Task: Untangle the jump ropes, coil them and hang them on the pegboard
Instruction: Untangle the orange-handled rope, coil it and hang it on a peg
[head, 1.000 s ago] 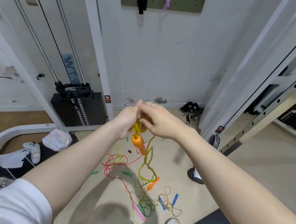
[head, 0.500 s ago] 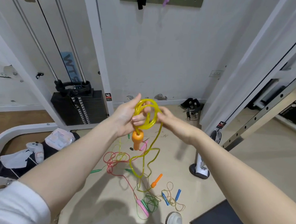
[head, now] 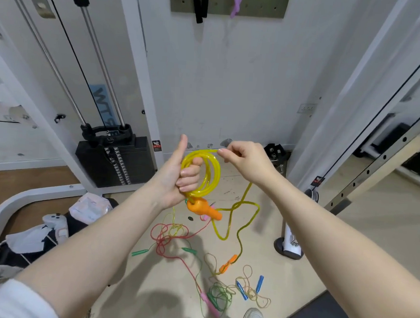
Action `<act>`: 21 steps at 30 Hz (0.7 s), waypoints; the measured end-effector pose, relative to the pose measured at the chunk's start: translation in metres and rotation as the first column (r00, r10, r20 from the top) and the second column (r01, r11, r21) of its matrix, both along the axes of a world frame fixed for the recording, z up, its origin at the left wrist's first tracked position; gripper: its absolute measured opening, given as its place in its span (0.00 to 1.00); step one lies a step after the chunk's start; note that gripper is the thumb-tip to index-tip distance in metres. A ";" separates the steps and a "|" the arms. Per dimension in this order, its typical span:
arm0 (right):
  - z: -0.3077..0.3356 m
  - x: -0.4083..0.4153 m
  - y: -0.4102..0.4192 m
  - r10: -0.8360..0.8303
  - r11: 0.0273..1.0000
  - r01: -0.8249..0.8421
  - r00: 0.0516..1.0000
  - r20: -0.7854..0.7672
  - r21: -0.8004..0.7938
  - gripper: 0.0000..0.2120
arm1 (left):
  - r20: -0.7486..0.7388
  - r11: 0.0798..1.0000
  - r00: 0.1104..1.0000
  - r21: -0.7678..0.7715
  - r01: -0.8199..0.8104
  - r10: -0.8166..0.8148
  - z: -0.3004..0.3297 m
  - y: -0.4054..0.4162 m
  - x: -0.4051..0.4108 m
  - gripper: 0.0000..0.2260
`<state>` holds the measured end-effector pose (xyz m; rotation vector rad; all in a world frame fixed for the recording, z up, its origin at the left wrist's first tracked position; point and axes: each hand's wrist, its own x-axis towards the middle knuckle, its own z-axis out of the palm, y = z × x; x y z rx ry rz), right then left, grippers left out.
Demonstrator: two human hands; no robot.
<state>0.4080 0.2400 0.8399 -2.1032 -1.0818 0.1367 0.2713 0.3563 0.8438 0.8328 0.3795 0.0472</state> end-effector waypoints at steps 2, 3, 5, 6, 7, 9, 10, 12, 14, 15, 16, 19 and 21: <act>-0.006 -0.003 0.006 -0.056 0.998 0.054 0.982 -0.181 -0.017 0.23 | 0.174 0.996 0.981 -0.048 -0.076 0.083 0.012 0.003 0.001 0.18; -0.012 -0.006 0.007 -0.074 0.997 0.065 0.956 -0.284 -0.041 0.24 | 0.245 0.990 0.959 -0.056 -0.132 0.142 0.018 0.006 0.003 0.15; -0.028 -0.012 0.005 -0.034 0.994 -0.014 0.902 -0.431 -0.107 0.24 | 0.312 0.964 0.912 -0.084 -0.254 0.267 0.025 0.018 0.006 0.14; -0.037 -0.015 0.001 0.020 0.988 -0.094 0.863 -0.506 -0.122 0.23 | 0.318 0.946 0.891 -0.079 -0.316 0.324 0.025 0.026 0.006 0.16; -0.047 -0.016 -0.003 0.075 0.976 -0.181 0.805 -0.589 -0.124 0.20 | 0.309 0.924 0.873 -0.062 -0.377 0.377 0.024 0.035 0.006 0.15; -0.058 -0.019 -0.012 0.119 0.929 -0.335 0.676 -0.727 -0.159 0.11 | 0.258 0.876 0.843 -0.029 -0.482 0.472 0.014 0.052 0.006 0.10; -0.059 -0.020 -0.015 0.118 0.888 -0.411 0.633 -0.765 -0.204 0.09 | 0.212 0.856 0.836 -0.002 -0.517 0.506 0.005 0.059 0.007 0.08; -0.053 -0.027 -0.017 0.114 0.764 -0.557 0.612 -0.782 -0.324 0.12 | 0.091 0.831 0.854 0.201 -0.519 0.512 -0.015 0.063 0.011 0.05; -0.043 -0.035 -0.016 0.168 0.676 -0.633 0.630 -0.758 -0.377 0.15 | -0.039 0.739 0.890 0.574 -0.352 0.454 -0.034 0.059 0.015 0.03; -0.038 -0.038 -0.016 0.208 0.672 -0.642 0.642 -0.738 -0.369 0.15 | -0.080 0.665 0.904 0.705 -0.247 0.421 -0.041 0.056 0.017 0.09; -0.033 -0.039 -0.017 0.242 0.690 -0.638 0.647 -0.723 -0.341 0.15 | -0.104 0.601 0.920 0.784 -0.159 0.379 -0.048 0.053 0.018 0.13; -0.016 -0.031 -0.024 0.316 0.781 -0.611 0.565 -0.762 -0.130 0.14 | -0.176 0.460 0.965 0.885 0.068 0.197 -0.058 0.033 0.018 0.11; -0.003 -0.020 -0.031 0.360 0.827 -0.562 0.500 -0.788 0.022 0.13 | -0.208 0.495 0.973 0.859 0.134 0.096 -0.060 0.018 0.018 0.07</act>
